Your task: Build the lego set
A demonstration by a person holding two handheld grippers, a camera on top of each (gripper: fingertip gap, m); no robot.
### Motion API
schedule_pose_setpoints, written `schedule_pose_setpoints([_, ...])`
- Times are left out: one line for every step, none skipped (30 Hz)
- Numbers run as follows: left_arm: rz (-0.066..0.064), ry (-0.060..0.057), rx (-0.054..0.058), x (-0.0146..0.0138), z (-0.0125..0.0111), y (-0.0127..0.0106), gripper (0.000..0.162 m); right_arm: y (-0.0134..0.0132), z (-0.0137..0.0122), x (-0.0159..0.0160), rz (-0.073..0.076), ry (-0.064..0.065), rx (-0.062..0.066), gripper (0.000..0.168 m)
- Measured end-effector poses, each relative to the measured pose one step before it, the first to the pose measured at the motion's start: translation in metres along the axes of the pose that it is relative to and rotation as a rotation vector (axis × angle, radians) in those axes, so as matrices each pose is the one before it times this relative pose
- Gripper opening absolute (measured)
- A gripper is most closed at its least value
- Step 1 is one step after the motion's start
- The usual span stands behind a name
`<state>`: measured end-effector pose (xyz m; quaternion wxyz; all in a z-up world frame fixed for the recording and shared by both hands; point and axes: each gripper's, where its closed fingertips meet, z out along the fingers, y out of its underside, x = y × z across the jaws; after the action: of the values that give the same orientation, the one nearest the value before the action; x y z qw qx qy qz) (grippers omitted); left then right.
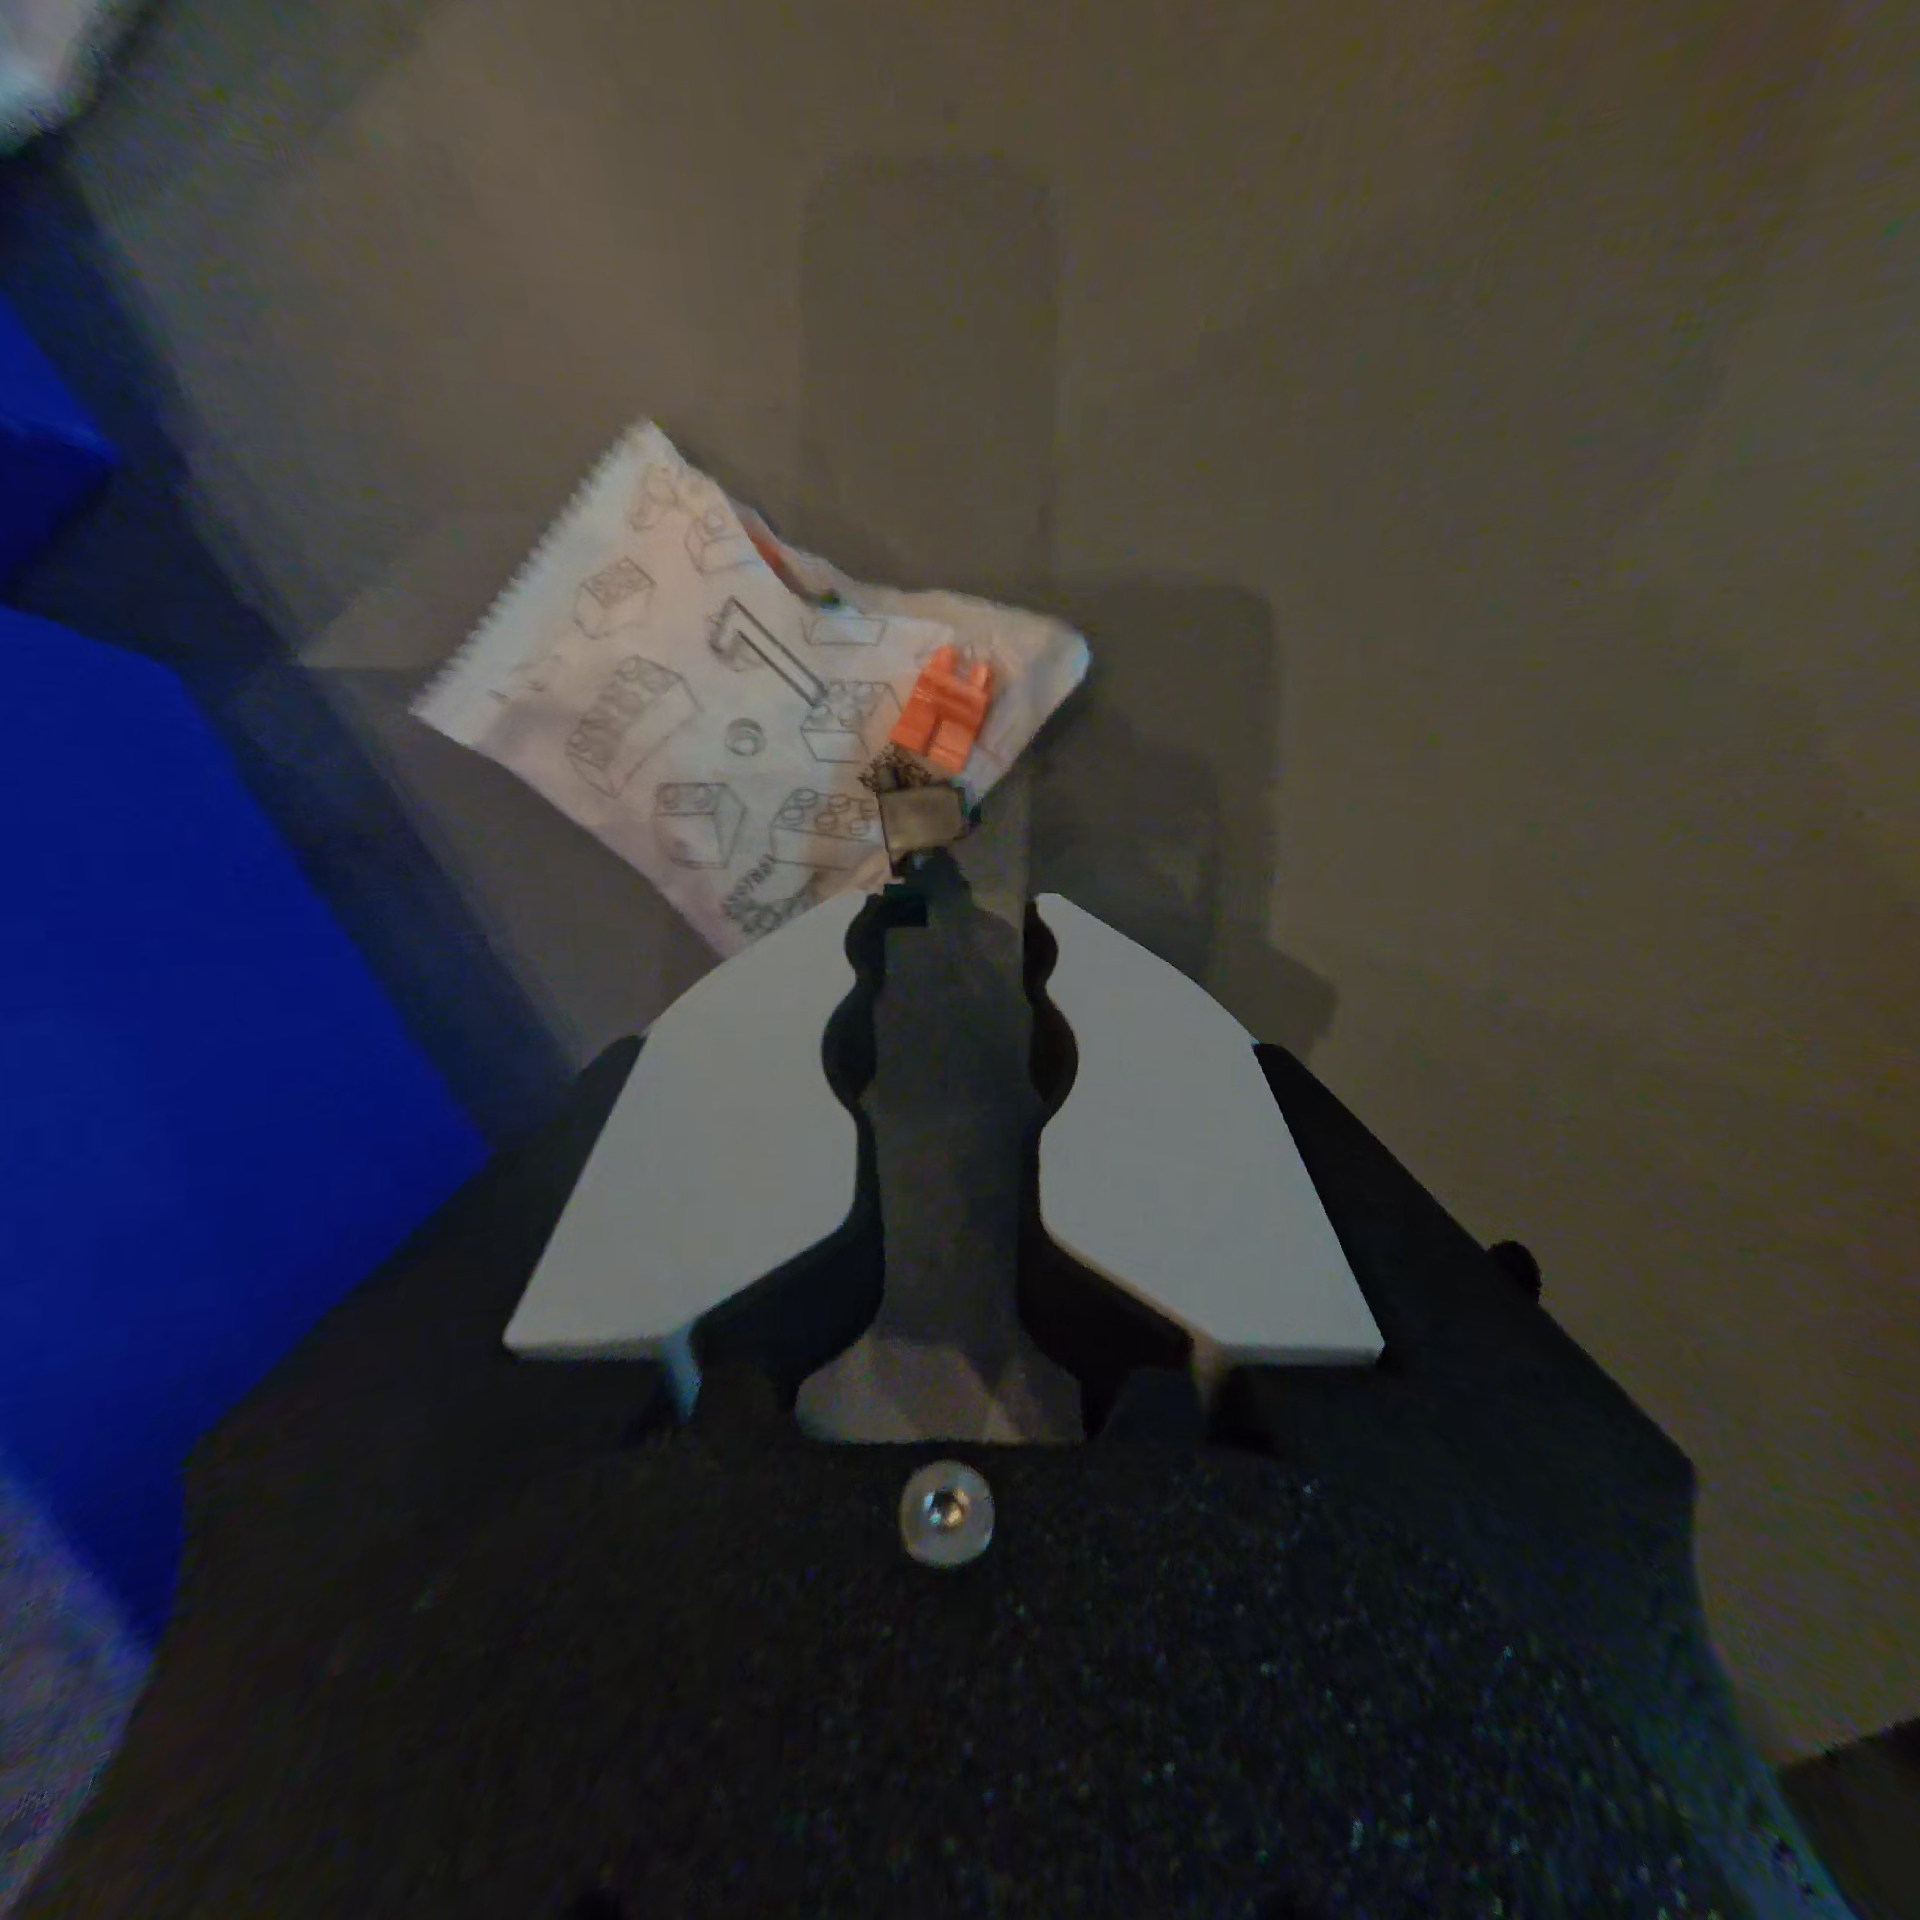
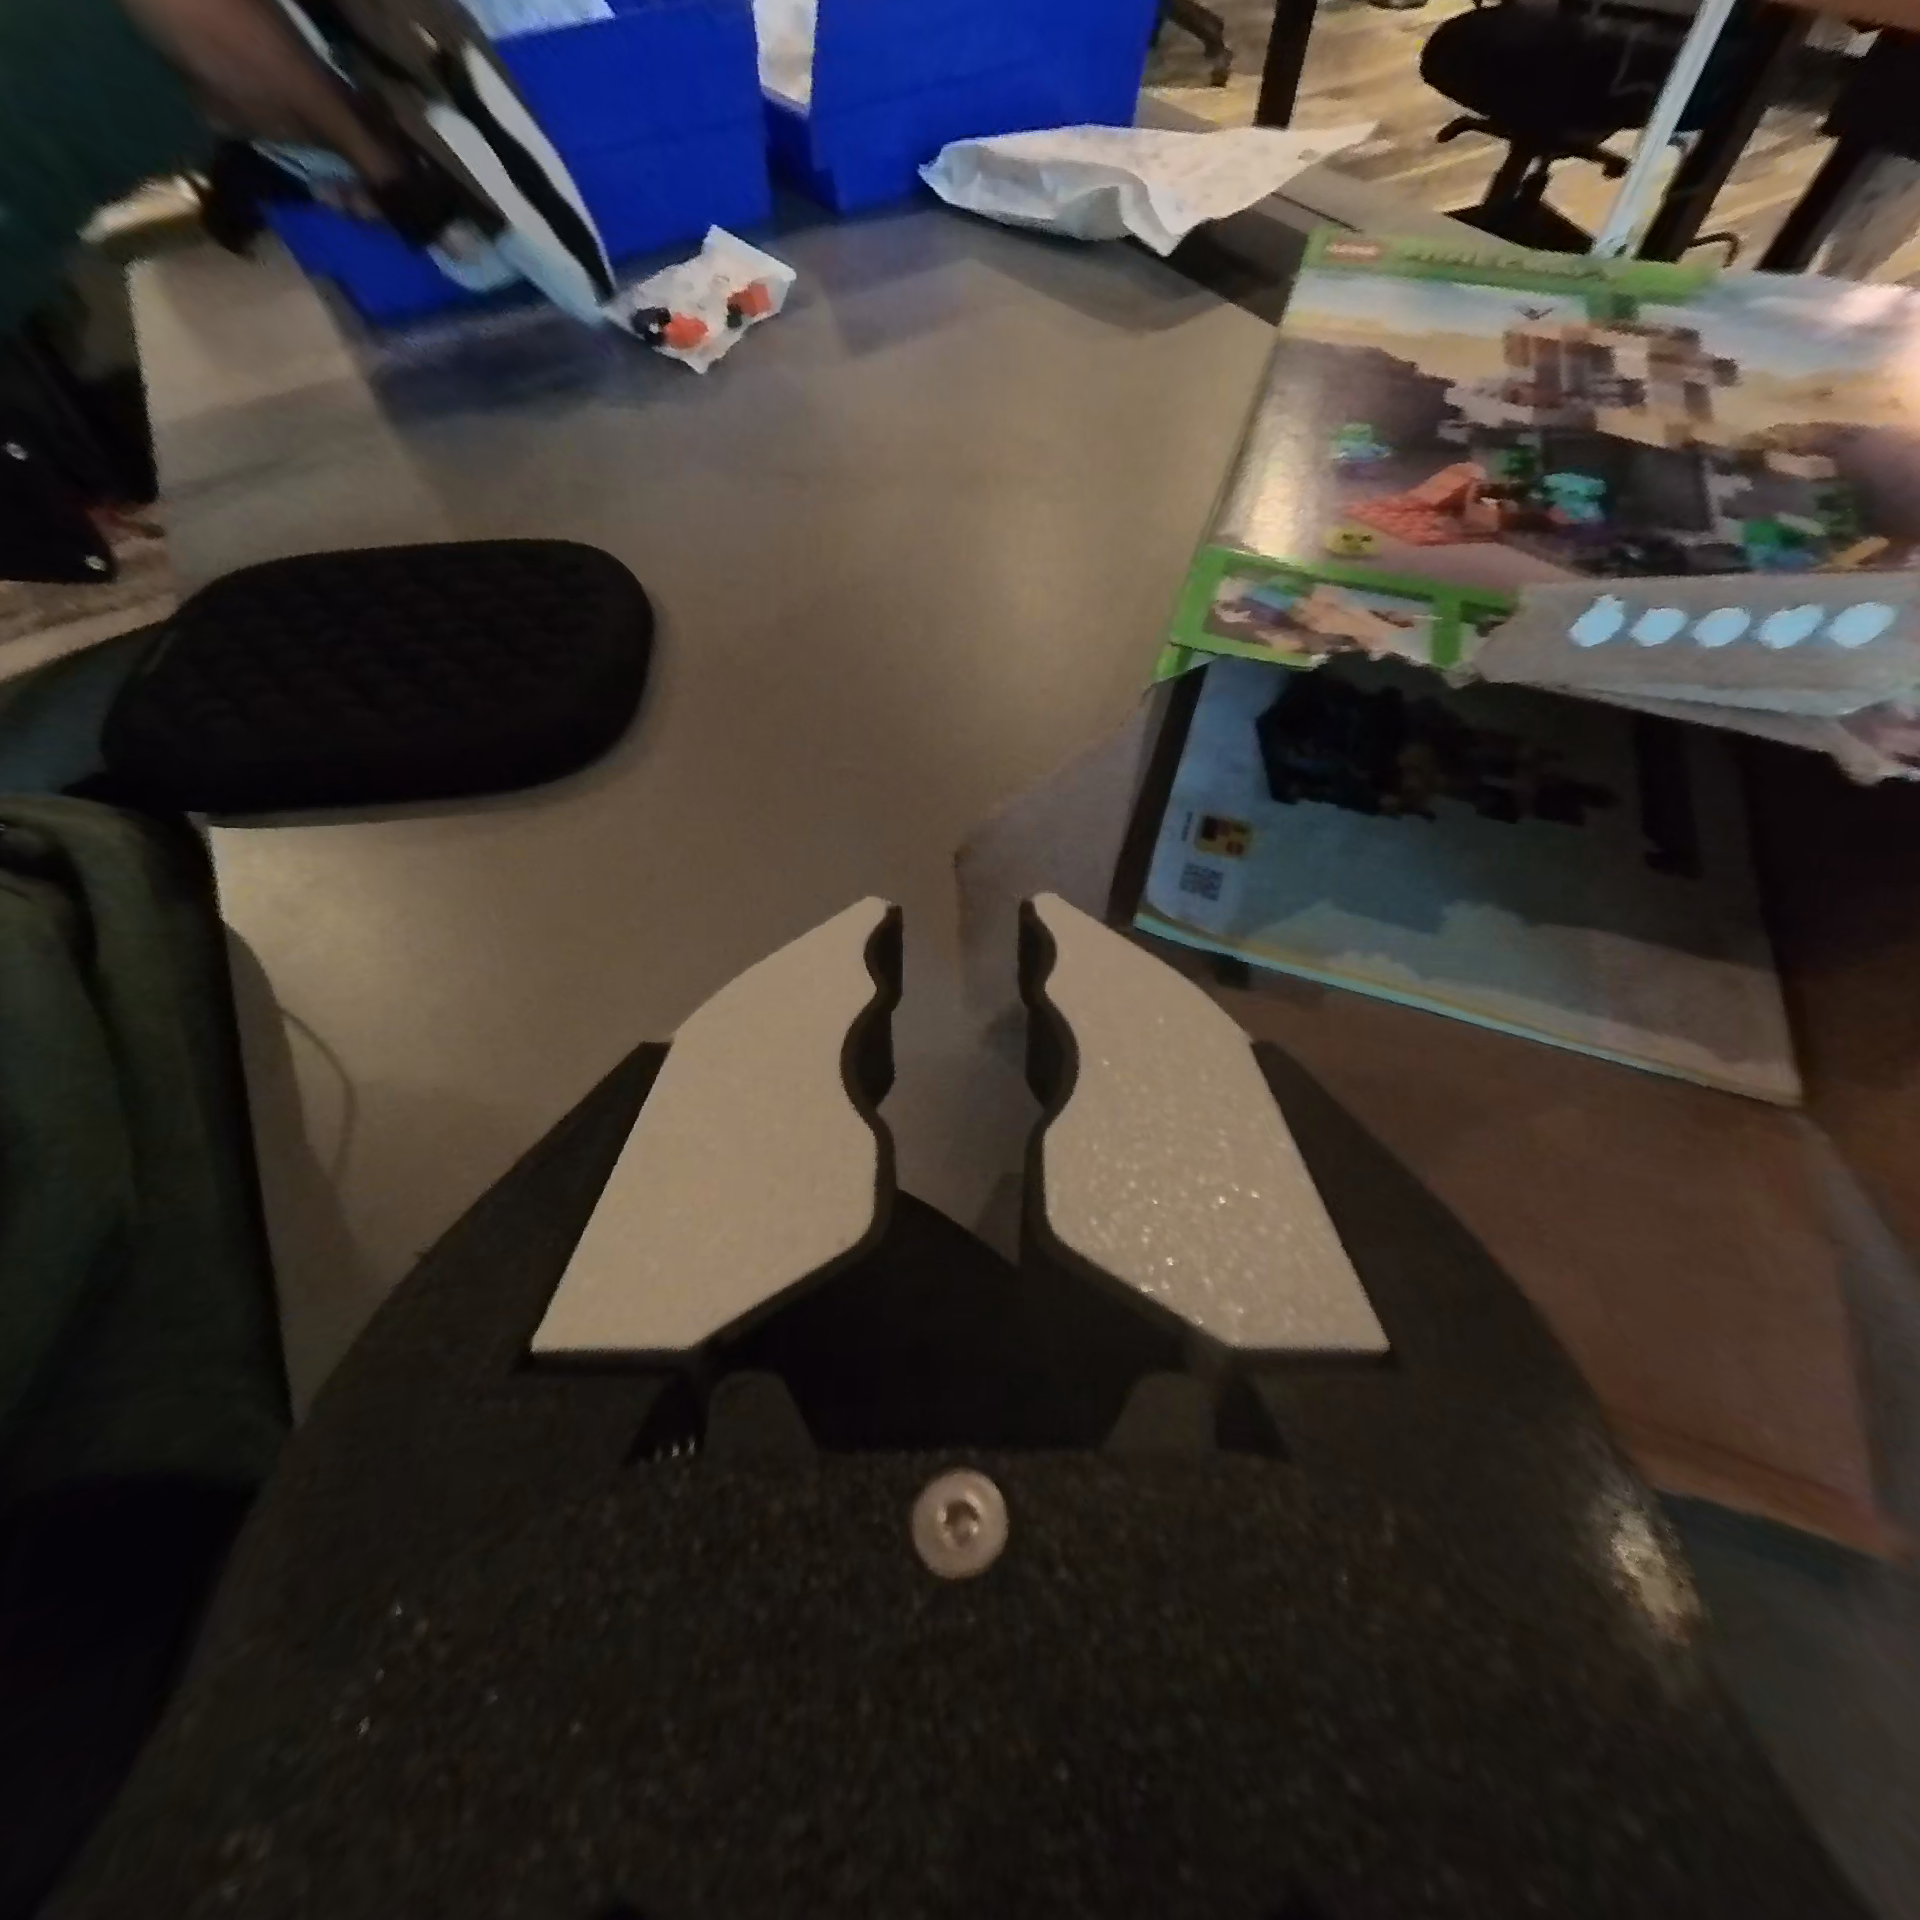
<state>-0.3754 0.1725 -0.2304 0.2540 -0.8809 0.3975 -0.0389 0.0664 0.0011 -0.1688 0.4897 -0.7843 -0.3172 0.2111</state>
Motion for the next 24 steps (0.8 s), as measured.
schedule_pose_setpoints([0.0076,-0.0183,0.0313,0.00127,-0.00635,-0.00638,0.026,-0.0003,-0.00245,0.00356,-0.0025,0.0126,-0.0014,0.021])
schedule_pose_setpoints([0.0134,-0.0241,0.0234,0.00109,-0.00556,-0.0057,0.027,-0.00082,-0.00302,0.00395,0.0014,0.0115,0.0012,0.021])
schedule_pose_setpoints([0.0173,-0.0229,0.0208,0.00189,-0.00503,-0.00549,0.029,-0.00086,-0.00315,0.00412,0.0036,0.0105,0.0013,0.021])
schedule_pose_setpoints([0.0163,-0.0157,0.0249,0.00301,-0.00456,-0.00601,0.031,-0.0003,-0.00306,0.00468,0.0012,0.0133,-0.0027,0.021])
schedule_pose_setpoints([0.0076,-0.0155,0.0263,0.00279,-0.0039,-0.00644,0.031,0.00053,-0.00291,0.00498,-0.0036,0.0177,-0.0075,0.021])
schedule_pose_setpoints([0.0056,-0.0087,0.0335,0.00427,-0.00338,-0.00732,0.031,0.00096,-0.00265,0.005,-0.0057,0.0187,-0.0094,0.021])
schedule_pose_setpoints([0.0121,0.0059,0.0302,0.00654,-0.00229,-0.0064,0.031,0.00093,-0.00234,0.0041,-0.0036,0.0143,-0.0078,0.021])
schedule_pose_setpoints([0.0134,0.0069,0.013,0.00574,-0.00064,-0.00322,0.031,0.00081,-0.00199,0.00307,-0.0001,0.0087,-0.0043,0.021])
schedule_pose_setpoints([0.0127,0.0038,-0.0061,0.00386,0.00115,0.00064,0.031,0.00071,-0.00155,0.00215,0.0026,0.0042,-0.002,0.021])
schedule_pose_setpoints([0.0066,0.0023,-0.0221,0.0018,0.00255,0.00429,0.032,0.00096,-0.00101,0.0014,0.003,0.0017,-0.0017,0.021])
schedule_pose_setpoints([0.0018,0.0146,-0.0181,0.00188,0.00327,0.00517,0.033,0.00099,-0.00059,0.00078,0.0014,0.0014,-0.0022,0.021])
schedule_pose_setpoints([0.0014,0.0236,-0.0056,0.00191,0.00333,0.00463,0.034,0.00088,-0.00052,0.00017,-0.0012,0.0019,-0.0017,0.021])
schedule_pose_setpoints([0.009,0.0239,0.0057,0.00142,0.00263,0.00377,0.034,0.00093,-0.00049,-0.00022,-0.0026,0.0013,-0.0002,0.021])
schedule_pose_setpoints([0.0088,0.0116,0.0101,-0.00064,0.00209,0.00382,0.034,0.00085,-0.00044,-0.00045,-0.0013,0.0002,0.0016,0.021])
schedule_pose_setpoints([-0.0063,0.0076,-0.0008,-0.00184,0.00186,0.00496,0.034,0.00109,-0.00024,-0.00035,0.002,-0.0005,0.003,0.021])
schedule_pose_setpoints([-0.0092,0.0169,-0.0012,-0.00028,0.00126,0.00443,0.035,0.00121,-0.00005,-0.00003,0.0056,-0.0014,0.0033,0.021])
schedule_pose_setpoints([-0.0039,0.015,0.0088,0.00028,0.00033,0.00244,0.035,0.00109,-0.00001,0.00015,0.007,-0.002,0.0031,0.021])
schedule_pose_setpoints([0.0034,0.0101,0.0091,0.00049,-0.00038,0.00186,0.035,0.00097,0.00028,0.00033,0.0061,-0.0015,0.0027,0.021])
schedule_pose_setpoints([0.0075,0.0054,0.0029,0.00037,-0.00062,0.00214,0.035,0.00067,0.00045,0.00023,0.0045,-0.0012,0.0013,0.021])
schedule_pose_setpoints([0.0061,0.004,-0.0048,0.00045,-0.00041,0.00243,0.035,0.00061,0.00065,0.00014,0.0028,-0.0014,-0.0003,0.021])
schedule_pose_setpoints([0.0097,0.0066,-0.003,0.00125,0.0,0.0018,0.036,0.00034,0.00089,-0.00014,0.001,-0.0015,-0.0013,0.021])
schedule_pose_setpoints([0.0097,0.0004,0.0001,0.00045,0.00037,0.00103,0.036,0.00001,0.00109,-0.00031,-0.0007,-0.0018,-0.0013,0.021])
schedule_pose_setpoints([0.0045,0.0032,-0.0059,0.00056,0.00079,0.00154,0.036,-0.00013,0.0011,-0.00052,-0.0016,-0.0022,-0.0011,0.021])
schedule_pose_setpoints([-0.0001,0.0051,-0.0101,0.00065,0.00137,0.00207,0.034,-0.00038,0.0011,-0.00048,-0.0015,-0.0024,-0.0008,0.021])
